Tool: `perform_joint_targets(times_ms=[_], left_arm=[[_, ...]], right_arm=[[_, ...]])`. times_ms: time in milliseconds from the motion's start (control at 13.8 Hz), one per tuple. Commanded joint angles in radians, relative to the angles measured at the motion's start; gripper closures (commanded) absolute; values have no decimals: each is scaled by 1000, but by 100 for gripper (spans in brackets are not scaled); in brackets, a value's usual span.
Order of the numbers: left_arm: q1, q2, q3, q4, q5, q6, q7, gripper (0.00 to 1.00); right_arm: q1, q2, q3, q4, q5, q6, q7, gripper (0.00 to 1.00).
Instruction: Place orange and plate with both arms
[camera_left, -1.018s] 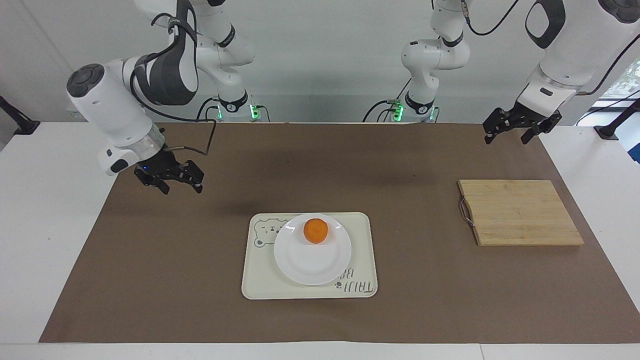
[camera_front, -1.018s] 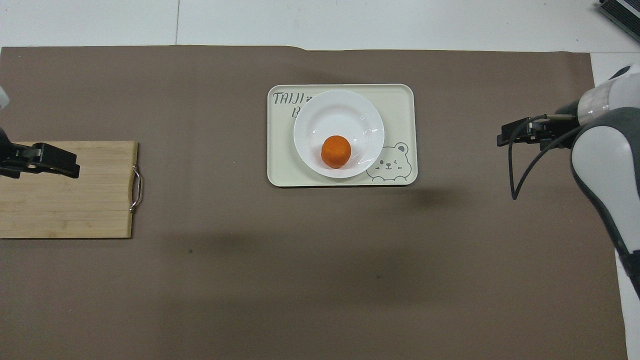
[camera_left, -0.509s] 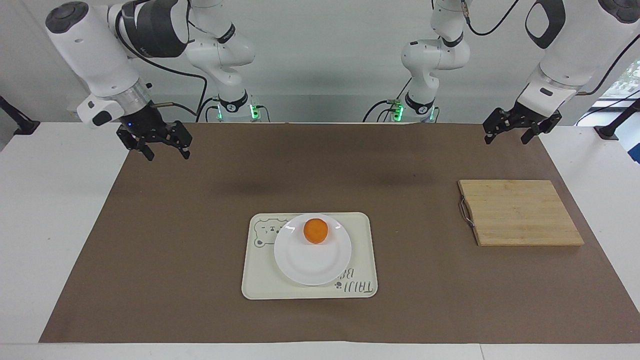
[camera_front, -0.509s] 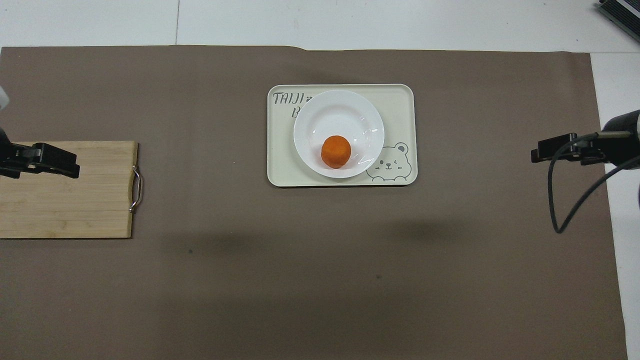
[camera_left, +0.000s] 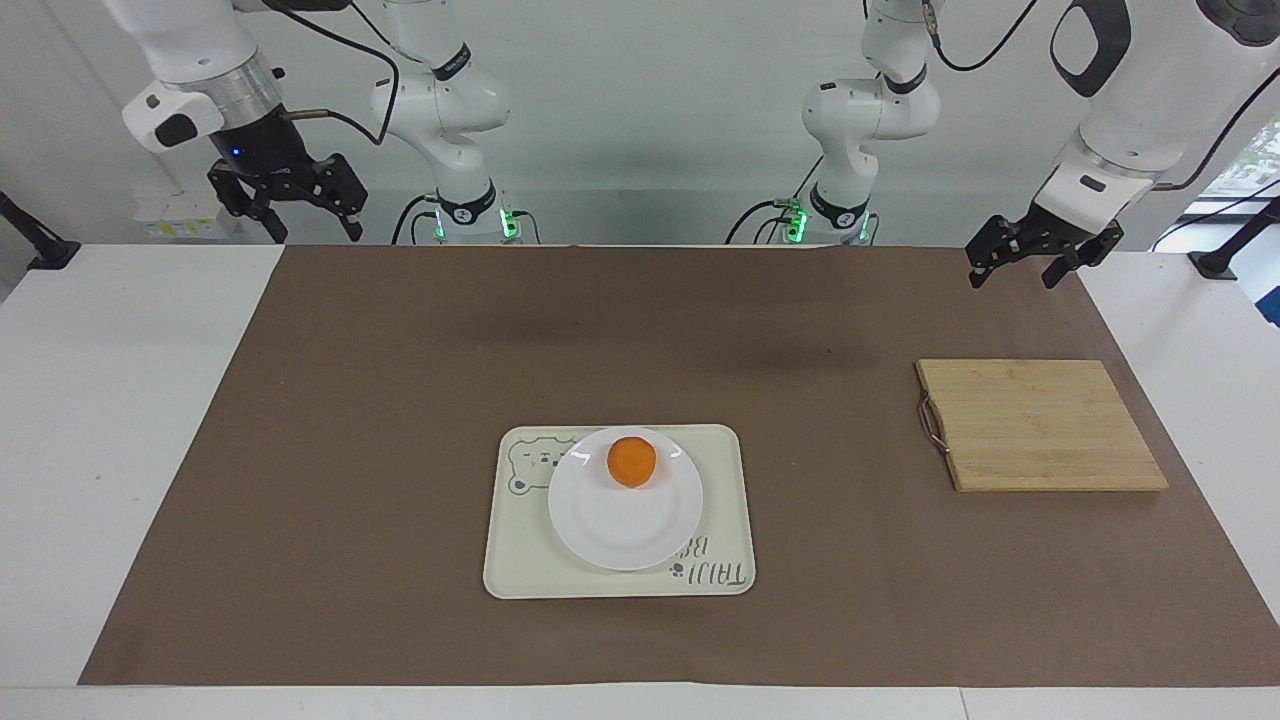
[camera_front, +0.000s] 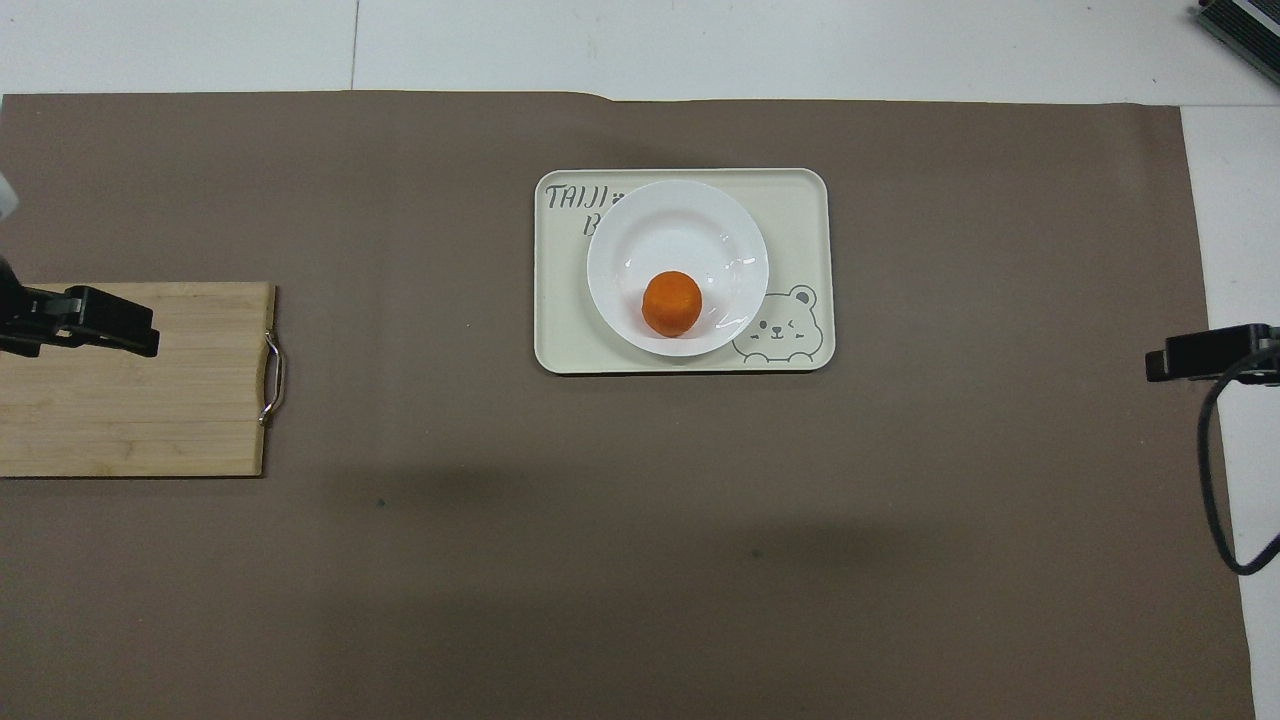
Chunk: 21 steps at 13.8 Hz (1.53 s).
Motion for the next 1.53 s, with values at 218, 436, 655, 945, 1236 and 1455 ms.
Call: perform_joint_targets(times_ms=[218, 436, 655, 945, 1236, 1455], left_arm=[[-3, -4, 7, 10, -3, -11, 6, 0], [-3, -4, 6, 10, -3, -11, 6, 0], [-3, -4, 7, 10, -3, -11, 6, 0], [-3, -4, 7, 10, -3, -11, 6, 0], [-3, -4, 6, 10, -3, -11, 6, 0], [-3, -4, 7, 10, -3, -11, 6, 0]], right_arm=[[8, -14, 6, -40, -34, 5, -26, 0], [4, -6, 6, -34, -40, 16, -30, 0], [-1, -4, -2, -35, -39, 27, -35, 0], [7, -33, -2, -87, -40, 45, -66, 0], [-1, -27, -3, -83, -45, 64, -95, 0], [1, -27, 0, -83, -46, 68, -98, 0]])
